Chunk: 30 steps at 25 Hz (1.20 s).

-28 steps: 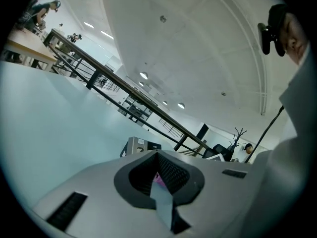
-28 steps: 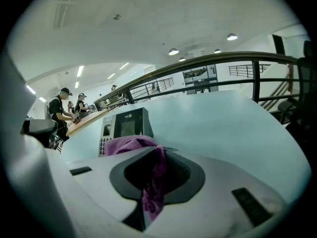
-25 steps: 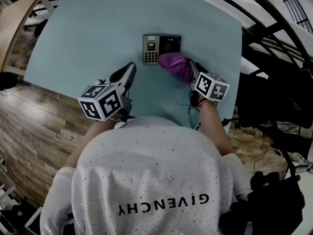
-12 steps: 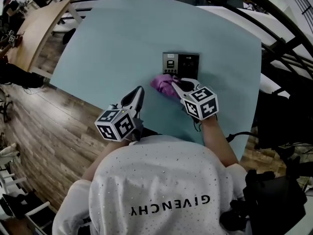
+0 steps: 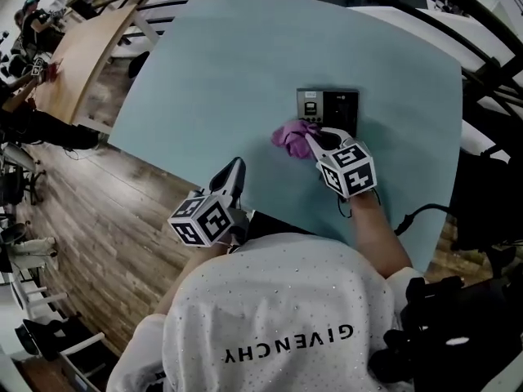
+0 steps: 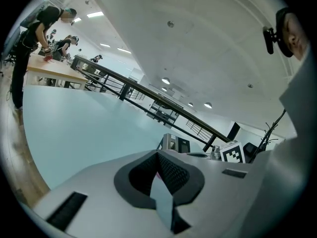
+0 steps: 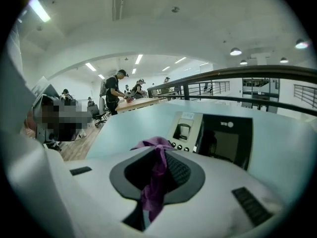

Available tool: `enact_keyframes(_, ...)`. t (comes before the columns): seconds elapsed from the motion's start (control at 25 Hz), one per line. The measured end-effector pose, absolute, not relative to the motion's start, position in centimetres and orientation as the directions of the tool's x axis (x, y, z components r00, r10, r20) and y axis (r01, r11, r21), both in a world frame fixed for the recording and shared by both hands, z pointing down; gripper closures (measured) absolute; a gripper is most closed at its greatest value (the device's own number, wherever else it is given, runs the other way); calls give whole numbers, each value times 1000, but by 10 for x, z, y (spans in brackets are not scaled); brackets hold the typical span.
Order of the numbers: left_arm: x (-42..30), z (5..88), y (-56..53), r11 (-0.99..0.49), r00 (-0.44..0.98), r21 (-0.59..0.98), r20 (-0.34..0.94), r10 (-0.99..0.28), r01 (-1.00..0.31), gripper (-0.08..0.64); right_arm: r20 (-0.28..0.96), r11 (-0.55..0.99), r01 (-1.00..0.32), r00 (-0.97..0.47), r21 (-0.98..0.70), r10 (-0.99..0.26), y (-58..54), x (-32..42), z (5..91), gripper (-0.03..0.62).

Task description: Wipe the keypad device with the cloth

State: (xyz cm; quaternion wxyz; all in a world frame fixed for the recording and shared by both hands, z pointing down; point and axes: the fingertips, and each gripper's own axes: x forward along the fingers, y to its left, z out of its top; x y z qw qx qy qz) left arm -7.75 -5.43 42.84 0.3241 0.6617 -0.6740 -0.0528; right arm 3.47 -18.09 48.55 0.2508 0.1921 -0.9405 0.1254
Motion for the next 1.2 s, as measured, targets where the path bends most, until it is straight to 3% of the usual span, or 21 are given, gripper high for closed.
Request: enact_keyframes(1.2,-62,428,-46,72,135,529,344,-929,-846,560,603,533,-819,-539,-214,-587,-251,198,507,546)
